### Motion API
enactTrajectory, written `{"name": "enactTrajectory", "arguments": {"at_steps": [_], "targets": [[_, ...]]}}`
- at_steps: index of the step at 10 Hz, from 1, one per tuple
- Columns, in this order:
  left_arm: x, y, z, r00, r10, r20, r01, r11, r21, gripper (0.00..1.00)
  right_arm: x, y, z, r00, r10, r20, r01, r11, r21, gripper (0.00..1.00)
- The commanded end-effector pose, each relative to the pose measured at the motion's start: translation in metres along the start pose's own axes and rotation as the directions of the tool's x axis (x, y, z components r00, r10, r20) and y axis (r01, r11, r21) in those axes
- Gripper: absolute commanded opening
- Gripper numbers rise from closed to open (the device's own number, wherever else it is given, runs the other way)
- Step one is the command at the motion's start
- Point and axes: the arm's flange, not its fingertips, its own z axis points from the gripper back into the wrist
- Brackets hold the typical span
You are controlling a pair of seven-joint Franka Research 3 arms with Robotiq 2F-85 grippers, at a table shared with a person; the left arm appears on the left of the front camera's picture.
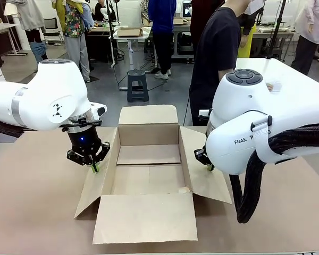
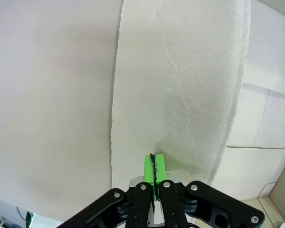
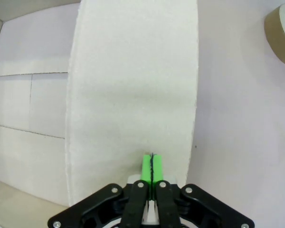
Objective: Wrap the clocks to prevent damage.
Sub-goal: Once the human has placed the objects inside and stepped back, release both hands from the side flaps of the Package Box.
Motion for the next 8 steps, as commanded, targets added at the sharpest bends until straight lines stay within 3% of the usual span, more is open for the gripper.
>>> {"name": "enactTrajectory", "arguments": {"at_steps": [1, 8], "targets": [[-0.0017, -0.0013, 0.0011, 1.000, -0.006, 0.004, 0.006, 1.000, 0.001, 0.00, -0.0009, 0.0008, -0.0004, 1.000, -0.007, -0.003, 0.007, 1.000, -0.002, 0.01], [-0.0017, -0.0013, 0.0011, 1.000, -0.006, 0.004, 0.006, 1.000, 0.001, 0.00, -0.0009, 0.0008, -0.0004, 1.000, -0.007, -0.003, 0.007, 1.000, -0.002, 0.01]]}}
